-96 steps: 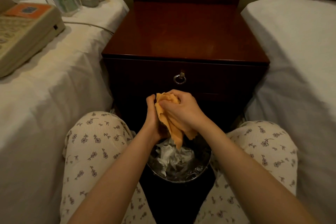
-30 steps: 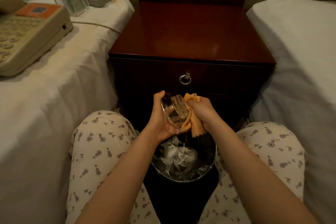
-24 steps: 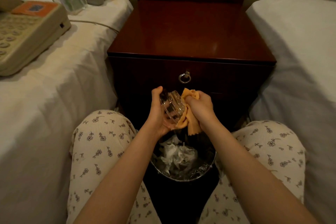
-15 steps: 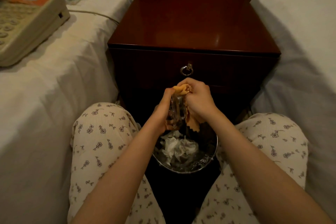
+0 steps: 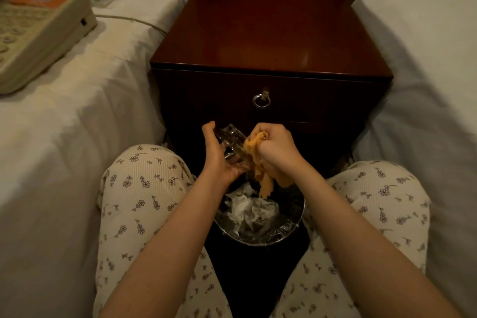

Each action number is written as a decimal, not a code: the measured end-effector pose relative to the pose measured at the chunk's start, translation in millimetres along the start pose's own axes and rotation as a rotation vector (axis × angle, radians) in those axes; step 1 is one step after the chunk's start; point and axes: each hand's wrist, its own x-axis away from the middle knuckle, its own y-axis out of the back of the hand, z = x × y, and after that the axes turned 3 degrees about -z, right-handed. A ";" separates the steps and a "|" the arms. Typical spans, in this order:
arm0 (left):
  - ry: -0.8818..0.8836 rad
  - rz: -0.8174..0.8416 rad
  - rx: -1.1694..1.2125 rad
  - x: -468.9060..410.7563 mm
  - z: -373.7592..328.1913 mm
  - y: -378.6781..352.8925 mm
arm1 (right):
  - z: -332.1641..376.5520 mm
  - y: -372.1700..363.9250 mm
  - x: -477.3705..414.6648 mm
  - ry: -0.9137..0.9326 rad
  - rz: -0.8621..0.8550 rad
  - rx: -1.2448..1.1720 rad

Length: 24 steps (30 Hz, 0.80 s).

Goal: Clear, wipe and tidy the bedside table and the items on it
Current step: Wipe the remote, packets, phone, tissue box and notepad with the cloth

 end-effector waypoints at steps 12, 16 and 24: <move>0.049 0.212 -0.304 3.6 -2.1 -0.3 | 10.5 6.9 -1.7 0.166 -0.159 -0.296; 0.066 0.253 -0.296 0.8 1.8 4.4 | 1.1 5.1 -3.4 0.160 -0.151 0.036; -0.010 0.214 -0.369 -2.5 -2.9 1.5 | 6.0 8.3 -3.8 0.172 -0.298 -0.055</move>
